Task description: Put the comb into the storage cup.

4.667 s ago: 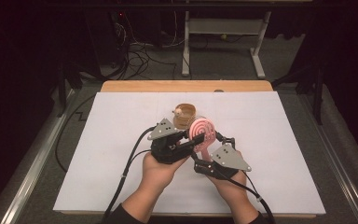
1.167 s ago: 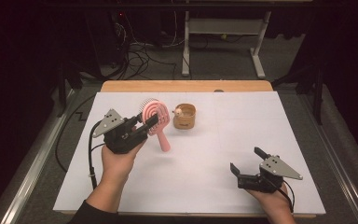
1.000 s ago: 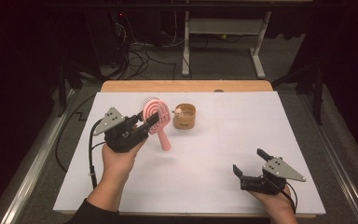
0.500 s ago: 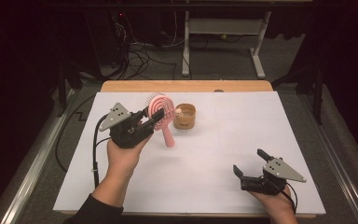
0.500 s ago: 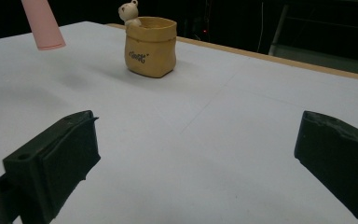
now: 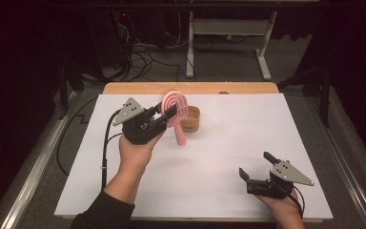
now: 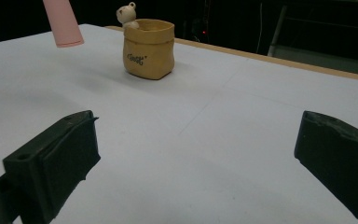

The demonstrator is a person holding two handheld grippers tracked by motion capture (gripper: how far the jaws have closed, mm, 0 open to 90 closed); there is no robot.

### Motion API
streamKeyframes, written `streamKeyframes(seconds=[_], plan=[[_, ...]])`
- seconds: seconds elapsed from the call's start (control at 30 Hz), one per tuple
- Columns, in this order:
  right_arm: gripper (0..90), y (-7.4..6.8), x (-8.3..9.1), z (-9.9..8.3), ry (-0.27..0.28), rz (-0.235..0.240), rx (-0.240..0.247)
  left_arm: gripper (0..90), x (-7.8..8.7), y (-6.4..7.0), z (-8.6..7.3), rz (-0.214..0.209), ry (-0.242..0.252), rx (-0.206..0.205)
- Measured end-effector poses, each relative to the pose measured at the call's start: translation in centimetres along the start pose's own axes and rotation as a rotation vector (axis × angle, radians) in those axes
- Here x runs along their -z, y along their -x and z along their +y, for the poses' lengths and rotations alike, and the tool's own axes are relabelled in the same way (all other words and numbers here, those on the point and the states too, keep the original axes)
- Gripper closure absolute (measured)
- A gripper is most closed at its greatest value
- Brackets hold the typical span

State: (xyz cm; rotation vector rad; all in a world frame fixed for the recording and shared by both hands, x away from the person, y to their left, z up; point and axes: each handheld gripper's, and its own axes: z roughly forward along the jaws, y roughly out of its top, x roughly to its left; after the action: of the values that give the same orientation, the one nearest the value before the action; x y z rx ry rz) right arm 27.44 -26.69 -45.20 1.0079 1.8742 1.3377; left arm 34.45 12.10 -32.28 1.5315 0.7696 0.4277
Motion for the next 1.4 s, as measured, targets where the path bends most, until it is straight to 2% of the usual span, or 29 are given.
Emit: streamKeyframes(seconds=[0.47, 0.6, 0.93, 1.17, 1.4], plan=[[0.1, -0.1, 0.1, 0.1, 0.008, 0.000, 0.012, 63.0, -2.0, 0.3, 1.1, -0.011, 0.000, -0.003], [0.1, -0.1, 0.1, 0.1, 0.009, 0.001, 0.012, 63.0, -2.3, 0.4, 1.5, -0.013, 0.006, -0.015], [0.1, -0.2, 0.2, 0.1, 0.013, 0.004, 0.016, 63.0, -3.1, 0.1, 2.1, -0.010, 0.018, -0.003], [0.1, -0.2, 0.3, 0.3, 0.021, 0.003, 0.009, 63.0, -3.7, 0.4, 3.0, -0.015, 0.031, -0.013], [0.1, -0.2, 0.4, 0.3, 0.024, -0.001, 0.016, 63.0, -4.2, 0.2, 3.8, -0.009, 0.038, -0.003]])
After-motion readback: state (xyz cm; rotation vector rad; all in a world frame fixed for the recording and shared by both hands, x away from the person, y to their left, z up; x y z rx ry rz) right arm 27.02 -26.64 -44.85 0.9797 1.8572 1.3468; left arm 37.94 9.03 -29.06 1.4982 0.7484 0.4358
